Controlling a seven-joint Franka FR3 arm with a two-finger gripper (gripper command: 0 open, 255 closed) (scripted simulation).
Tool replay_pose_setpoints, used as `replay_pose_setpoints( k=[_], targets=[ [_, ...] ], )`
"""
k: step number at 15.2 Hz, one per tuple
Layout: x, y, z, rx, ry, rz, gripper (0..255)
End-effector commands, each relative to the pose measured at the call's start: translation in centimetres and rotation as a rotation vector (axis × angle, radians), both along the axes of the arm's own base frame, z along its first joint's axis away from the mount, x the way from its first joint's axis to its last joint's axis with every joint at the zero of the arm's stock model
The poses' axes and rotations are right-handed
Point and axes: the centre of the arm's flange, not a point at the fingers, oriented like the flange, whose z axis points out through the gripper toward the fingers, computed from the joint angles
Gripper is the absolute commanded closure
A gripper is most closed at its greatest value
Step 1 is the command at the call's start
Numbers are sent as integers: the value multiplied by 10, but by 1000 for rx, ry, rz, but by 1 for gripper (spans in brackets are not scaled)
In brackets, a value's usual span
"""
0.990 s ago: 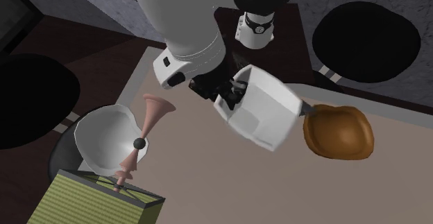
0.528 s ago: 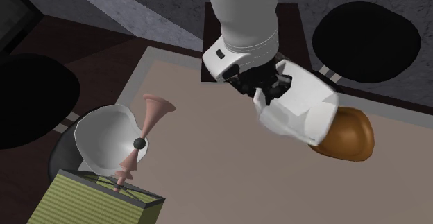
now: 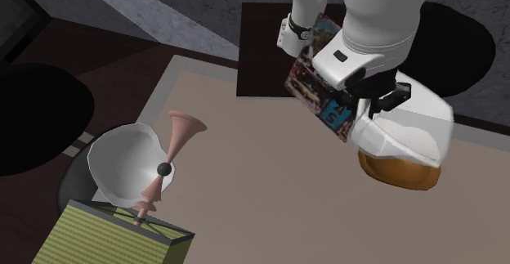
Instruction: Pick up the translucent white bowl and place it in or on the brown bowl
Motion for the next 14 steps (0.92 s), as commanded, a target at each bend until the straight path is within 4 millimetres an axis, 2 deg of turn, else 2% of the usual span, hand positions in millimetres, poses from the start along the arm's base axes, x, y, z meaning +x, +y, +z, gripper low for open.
replay_pose_setpoints(
  k=[1, 8, 14],
  targets=[
    [-3, 25, 4, 0, -1, -2, 255],
    [-11, 120, 14, 0, -1, -2, 255],
    [-11, 120, -18, 0, -1, -2, 255]
  ],
)
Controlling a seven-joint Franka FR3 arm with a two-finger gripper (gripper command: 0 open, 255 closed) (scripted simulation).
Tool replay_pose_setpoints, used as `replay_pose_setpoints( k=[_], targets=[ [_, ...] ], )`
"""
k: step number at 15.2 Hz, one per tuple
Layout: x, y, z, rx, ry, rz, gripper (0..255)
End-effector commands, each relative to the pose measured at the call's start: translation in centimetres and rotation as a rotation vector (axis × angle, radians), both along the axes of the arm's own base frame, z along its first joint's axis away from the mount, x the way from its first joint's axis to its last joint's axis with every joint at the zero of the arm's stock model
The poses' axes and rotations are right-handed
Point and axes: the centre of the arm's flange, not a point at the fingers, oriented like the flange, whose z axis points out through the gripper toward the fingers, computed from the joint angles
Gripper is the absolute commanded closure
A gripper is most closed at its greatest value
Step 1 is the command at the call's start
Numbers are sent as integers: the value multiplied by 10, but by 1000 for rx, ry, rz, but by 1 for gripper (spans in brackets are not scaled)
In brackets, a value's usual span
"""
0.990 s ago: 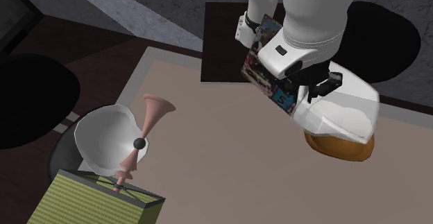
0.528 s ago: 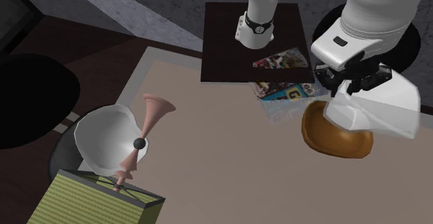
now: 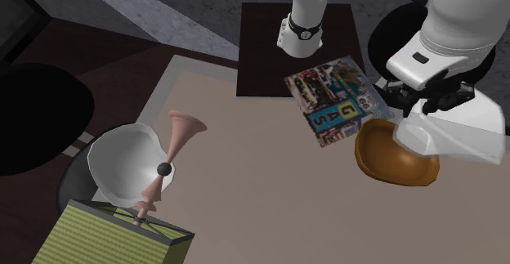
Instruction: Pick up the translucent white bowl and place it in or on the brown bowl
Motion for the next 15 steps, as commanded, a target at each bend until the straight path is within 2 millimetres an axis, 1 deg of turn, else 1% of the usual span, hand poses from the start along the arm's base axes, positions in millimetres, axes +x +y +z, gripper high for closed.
replay_pose_setpoints(
  k=[1, 15],
  targets=[
    [-1, 0, -10, 1, -2, -1, 255],
    [-1, 0, -84, 1, -2, -1, 255]
  ],
)
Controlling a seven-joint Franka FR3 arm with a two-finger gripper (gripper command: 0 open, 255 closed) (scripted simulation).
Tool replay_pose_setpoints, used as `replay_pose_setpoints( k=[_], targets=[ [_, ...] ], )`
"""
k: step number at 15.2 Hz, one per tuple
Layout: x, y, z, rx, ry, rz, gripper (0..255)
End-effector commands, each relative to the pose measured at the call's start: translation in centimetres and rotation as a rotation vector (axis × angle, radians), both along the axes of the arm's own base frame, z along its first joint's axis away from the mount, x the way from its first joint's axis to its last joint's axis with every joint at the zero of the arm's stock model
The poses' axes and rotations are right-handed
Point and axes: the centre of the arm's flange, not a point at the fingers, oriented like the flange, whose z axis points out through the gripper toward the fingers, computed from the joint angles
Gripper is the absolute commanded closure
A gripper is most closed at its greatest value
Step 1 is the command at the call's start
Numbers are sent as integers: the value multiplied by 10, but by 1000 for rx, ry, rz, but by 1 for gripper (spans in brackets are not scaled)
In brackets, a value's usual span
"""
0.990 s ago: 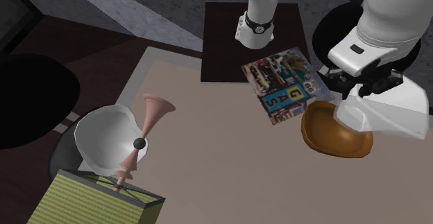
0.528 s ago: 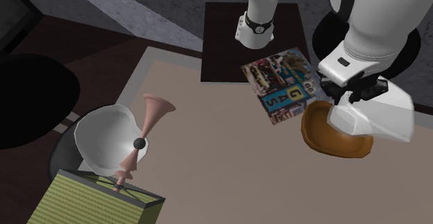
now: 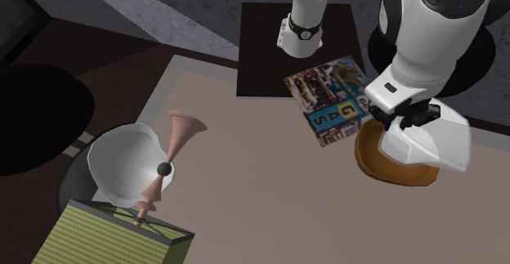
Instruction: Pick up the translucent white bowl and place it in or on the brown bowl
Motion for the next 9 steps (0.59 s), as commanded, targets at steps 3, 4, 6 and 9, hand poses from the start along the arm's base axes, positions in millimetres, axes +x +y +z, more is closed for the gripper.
replay_pose_setpoints(
  k=[3, 4, 6, 9],
  targets=[
    [1, 0, -8, 0, -2, 0, 255],
    [1, 0, -8, 0, -2, 0, 255],
    [1, 0, -8, 0, -2, 0, 255],
    [1, 0, -8, 0, -2, 0, 0]
  ],
)
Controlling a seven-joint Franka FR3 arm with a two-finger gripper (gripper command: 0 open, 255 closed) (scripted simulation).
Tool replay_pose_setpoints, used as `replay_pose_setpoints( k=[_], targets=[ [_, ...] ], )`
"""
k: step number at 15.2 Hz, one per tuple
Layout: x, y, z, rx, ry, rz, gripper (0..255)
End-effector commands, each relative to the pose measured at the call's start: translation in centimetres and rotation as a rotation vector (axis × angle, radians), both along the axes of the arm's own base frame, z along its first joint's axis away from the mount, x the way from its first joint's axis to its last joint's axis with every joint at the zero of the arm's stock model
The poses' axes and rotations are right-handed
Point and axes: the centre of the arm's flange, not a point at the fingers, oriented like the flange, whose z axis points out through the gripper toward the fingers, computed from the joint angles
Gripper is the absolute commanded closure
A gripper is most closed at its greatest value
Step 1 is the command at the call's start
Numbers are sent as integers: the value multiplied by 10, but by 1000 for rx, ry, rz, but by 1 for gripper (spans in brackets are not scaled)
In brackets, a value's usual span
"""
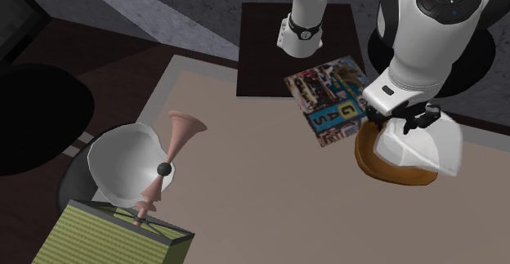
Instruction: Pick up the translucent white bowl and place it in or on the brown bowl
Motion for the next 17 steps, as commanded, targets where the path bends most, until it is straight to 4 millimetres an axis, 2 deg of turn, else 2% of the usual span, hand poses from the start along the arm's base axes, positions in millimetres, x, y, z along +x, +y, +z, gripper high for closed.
replay_pose_setpoints(
  k=[1, 5, 9, 17],
  targets=[
    [0, 0, 0, 0, -1, 0, 0],
    [0, 0, 0, 0, -1, 0, 0],
    [-6, -14, 48, 0, -1, 0, 0],
    [-6, -14, 48, 0, -1, 0, 0]
  ],
)
